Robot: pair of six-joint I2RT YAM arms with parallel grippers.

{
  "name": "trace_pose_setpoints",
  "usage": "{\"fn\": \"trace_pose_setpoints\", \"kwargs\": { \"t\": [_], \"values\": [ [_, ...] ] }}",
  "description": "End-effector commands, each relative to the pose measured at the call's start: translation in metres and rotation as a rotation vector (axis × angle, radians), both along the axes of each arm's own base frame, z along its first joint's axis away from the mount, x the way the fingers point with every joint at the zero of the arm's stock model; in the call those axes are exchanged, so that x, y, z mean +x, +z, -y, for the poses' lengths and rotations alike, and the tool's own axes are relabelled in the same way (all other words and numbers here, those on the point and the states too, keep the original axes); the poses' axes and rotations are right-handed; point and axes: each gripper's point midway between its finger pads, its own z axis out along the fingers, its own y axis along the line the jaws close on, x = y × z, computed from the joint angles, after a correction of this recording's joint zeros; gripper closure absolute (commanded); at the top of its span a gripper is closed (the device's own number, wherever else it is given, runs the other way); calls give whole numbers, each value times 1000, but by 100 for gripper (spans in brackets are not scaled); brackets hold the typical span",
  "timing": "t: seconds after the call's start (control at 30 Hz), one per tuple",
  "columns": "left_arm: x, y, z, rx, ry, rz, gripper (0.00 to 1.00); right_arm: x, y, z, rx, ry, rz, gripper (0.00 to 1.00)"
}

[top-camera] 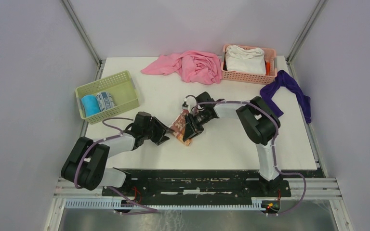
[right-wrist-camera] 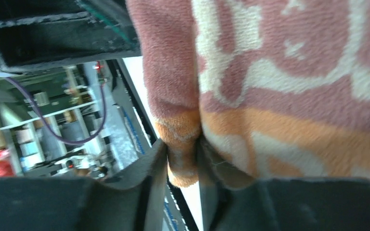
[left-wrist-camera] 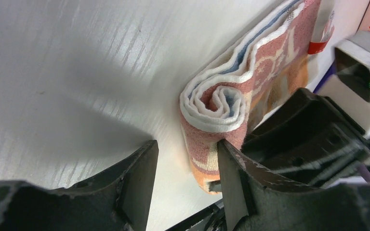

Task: Roll the towels
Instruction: Roll the towel at the center of the board.

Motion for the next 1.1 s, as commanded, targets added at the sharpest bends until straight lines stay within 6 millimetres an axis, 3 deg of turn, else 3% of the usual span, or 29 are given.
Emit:
{"fn": "trace_pose_setpoints", "kwargs": {
  "t": [0.0,0.2,0.33,0.57,0.87,1.07],
  "values": [
    [-30,-47,-26,117,77,-174,43,17,20,9,-88,8,264,60],
    [-29,-49,-26,117,82,-182,43,25,41,18,-228,27,622,46],
    [-27,-47,-25,116,84,-177,43,25,54,12,-326,45,934,39],
    [-27,-46,-25,116,84,-179,43,18,55,-2,-457,71,1240,38],
    [-26,-46,-25,111,87,-177,43,2,28,-17,-545,180,1381,44],
    [-27,-45,-25,110,86,-175,43,13,8,-6,-667,189,1414,49]
  ]
}}
